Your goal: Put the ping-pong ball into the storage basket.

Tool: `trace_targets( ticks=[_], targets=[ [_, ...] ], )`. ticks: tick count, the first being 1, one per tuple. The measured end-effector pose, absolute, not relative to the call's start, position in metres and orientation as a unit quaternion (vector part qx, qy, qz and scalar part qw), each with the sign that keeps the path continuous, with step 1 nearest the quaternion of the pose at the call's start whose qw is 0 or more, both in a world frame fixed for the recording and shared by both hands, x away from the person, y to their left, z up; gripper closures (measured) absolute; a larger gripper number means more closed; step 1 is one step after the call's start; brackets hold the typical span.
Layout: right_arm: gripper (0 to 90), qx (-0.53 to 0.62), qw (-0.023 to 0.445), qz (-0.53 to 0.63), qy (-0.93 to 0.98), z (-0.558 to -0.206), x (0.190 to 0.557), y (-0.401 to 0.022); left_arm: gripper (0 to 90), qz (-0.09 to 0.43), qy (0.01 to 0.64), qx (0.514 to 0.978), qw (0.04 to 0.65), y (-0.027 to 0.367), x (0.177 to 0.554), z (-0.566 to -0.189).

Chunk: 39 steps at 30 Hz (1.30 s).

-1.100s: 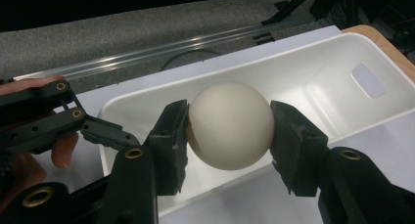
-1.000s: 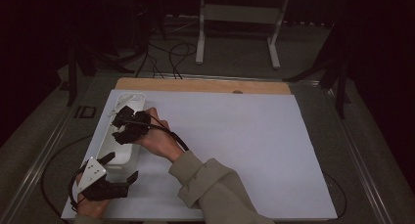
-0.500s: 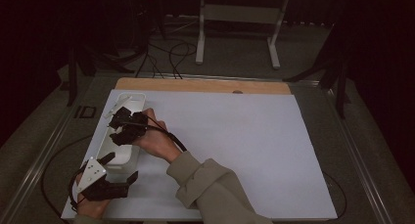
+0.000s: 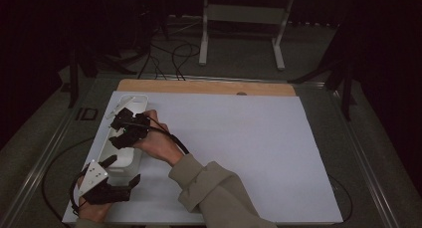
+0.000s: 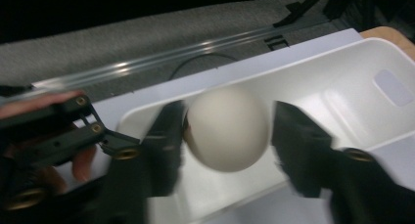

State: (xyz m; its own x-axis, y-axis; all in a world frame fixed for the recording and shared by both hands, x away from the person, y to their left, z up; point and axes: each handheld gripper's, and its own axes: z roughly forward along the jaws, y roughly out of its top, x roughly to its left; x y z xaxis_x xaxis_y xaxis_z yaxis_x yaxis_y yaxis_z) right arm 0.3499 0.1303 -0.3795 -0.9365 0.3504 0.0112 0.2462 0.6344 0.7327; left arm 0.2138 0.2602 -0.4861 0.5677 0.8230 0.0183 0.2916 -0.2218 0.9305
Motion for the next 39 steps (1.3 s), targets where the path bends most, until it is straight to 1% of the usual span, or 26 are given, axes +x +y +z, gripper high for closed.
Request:
trace_targets(
  ticks=[1, 4, 5, 8, 39],
  targets=[
    [28.9, 0.167, 0.066, 0.396, 0.9, -0.379, 0.35, 0.13, 0.4, 0.268, 0.38, 0.734, 0.495, 0.26, 0.214, -0.486],
    [18.4, 0.178, 0.071, 0.397, 0.898, -0.379, 0.351, 0.13, 0.4, 0.268, 0.38, 0.734, 0.495, 0.26, 0.214, -0.486],
    [18.4, 0.178, 0.071, 0.397, 0.898, -0.379, 0.351, 0.13, 0.4, 0.268, 0.38, 0.734, 0.495, 0.26, 0.214, -0.486],
    [13.9, 0.178, 0.079, 0.394, 0.898, -0.379, 0.351, 0.129, 0.4, 0.268, 0.38, 0.734, 0.495, 0.26, 0.214, -0.486],
    [12.1, 0.176, 0.083, 0.386, 0.902, -0.377, 0.349, 0.117, 0.4, 0.269, 0.38, 0.734, 0.494, 0.26, 0.214, -0.486]
  ],
)
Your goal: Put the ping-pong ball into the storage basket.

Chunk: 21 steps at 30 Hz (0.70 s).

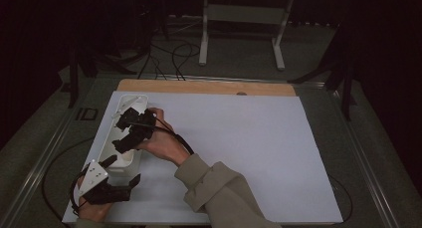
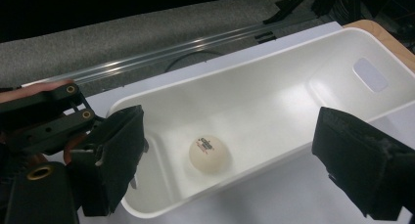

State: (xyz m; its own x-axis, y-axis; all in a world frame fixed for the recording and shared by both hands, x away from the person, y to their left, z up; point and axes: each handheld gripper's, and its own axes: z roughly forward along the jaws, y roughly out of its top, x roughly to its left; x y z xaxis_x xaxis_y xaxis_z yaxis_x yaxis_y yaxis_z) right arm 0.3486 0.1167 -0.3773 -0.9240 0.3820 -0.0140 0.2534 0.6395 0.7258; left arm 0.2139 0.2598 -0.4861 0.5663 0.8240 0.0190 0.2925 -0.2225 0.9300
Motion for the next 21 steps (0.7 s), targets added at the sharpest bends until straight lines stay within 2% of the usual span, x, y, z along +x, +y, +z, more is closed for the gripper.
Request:
trace_targets(
  ticks=[21],
  targets=[
    [12.1, 0.192, 0.093, 0.389, 0.896, -0.376, 0.351, 0.082, 0.4, 0.27, 0.381, 0.734, 0.493, 0.259, 0.214, -0.486]
  ],
)
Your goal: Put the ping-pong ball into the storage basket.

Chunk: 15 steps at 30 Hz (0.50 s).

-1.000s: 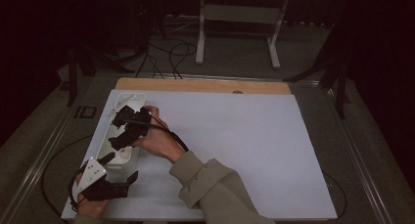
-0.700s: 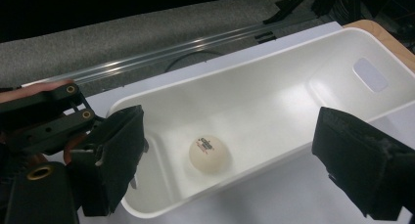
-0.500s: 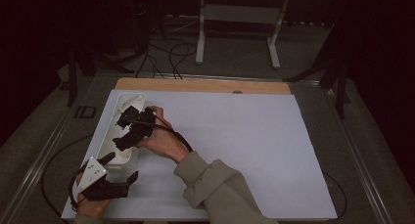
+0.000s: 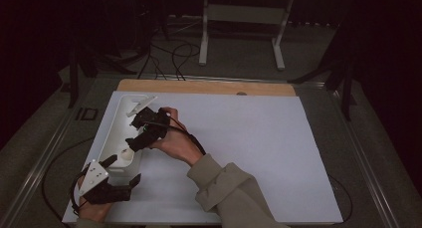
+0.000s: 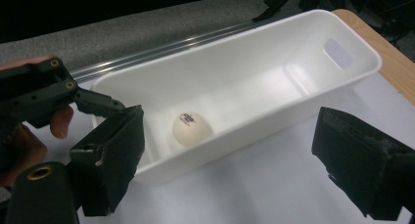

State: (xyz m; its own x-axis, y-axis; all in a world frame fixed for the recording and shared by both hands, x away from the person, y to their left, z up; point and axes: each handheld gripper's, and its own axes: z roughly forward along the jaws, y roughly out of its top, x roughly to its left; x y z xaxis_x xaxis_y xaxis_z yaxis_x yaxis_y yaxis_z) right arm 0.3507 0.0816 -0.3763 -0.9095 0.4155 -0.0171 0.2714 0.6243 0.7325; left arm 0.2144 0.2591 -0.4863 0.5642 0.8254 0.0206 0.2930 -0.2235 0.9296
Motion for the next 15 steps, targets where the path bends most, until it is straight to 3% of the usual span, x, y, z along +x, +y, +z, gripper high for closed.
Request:
trace_targets(
  ticks=[15],
  targets=[
    [12.2, 0.212, 0.114, 0.391, 0.889, -0.375, 0.348, 0.036, 0.4, 0.27, 0.382, 0.735, 0.492, 0.259, 0.215, -0.486]
  ],
)
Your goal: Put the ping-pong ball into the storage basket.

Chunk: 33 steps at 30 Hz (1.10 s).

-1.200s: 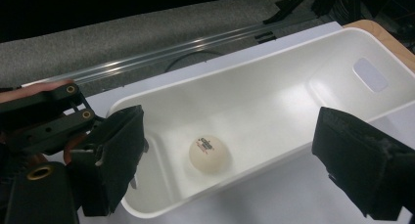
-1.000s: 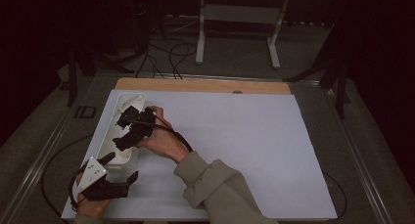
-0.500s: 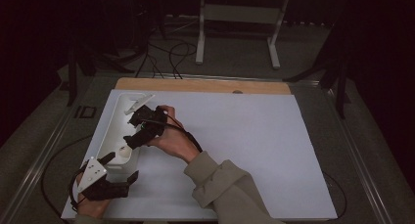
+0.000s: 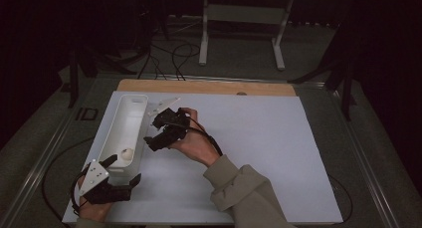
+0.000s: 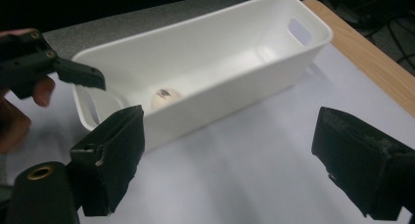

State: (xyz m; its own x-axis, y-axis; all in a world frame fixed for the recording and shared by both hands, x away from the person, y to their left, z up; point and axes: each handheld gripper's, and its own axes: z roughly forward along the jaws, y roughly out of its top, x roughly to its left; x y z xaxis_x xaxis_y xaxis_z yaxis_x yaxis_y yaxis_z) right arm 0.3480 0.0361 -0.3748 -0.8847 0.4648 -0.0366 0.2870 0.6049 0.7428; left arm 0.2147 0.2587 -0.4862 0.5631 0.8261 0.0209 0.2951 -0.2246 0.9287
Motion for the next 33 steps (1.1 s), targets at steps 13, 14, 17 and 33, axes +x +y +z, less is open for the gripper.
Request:
trace_targets(
  ticks=[13, 14, 17, 33],
  targets=[
    [12.1, 0.241, 0.13, 0.393, 0.878, -0.379, 0.341, -0.021, 0.4, 0.27, 0.382, 0.734, 0.491, 0.258, 0.215, -0.486],
    [12.1, 0.245, 0.135, 0.394, 0.875, -0.38, 0.339, -0.032, 0.4, 0.27, 0.382, 0.734, 0.491, 0.258, 0.215, -0.486],
    [12.0, 0.253, 0.138, 0.394, 0.873, -0.381, 0.337, -0.044, 0.5, 0.27, 0.383, 0.734, 0.491, 0.258, 0.215, -0.486],
    [10.6, 0.302, 0.151, 0.394, 0.855, -0.404, 0.315, -0.118, 0.4, 0.27, 0.384, 0.734, 0.49, 0.258, 0.215, -0.486]
  ],
)
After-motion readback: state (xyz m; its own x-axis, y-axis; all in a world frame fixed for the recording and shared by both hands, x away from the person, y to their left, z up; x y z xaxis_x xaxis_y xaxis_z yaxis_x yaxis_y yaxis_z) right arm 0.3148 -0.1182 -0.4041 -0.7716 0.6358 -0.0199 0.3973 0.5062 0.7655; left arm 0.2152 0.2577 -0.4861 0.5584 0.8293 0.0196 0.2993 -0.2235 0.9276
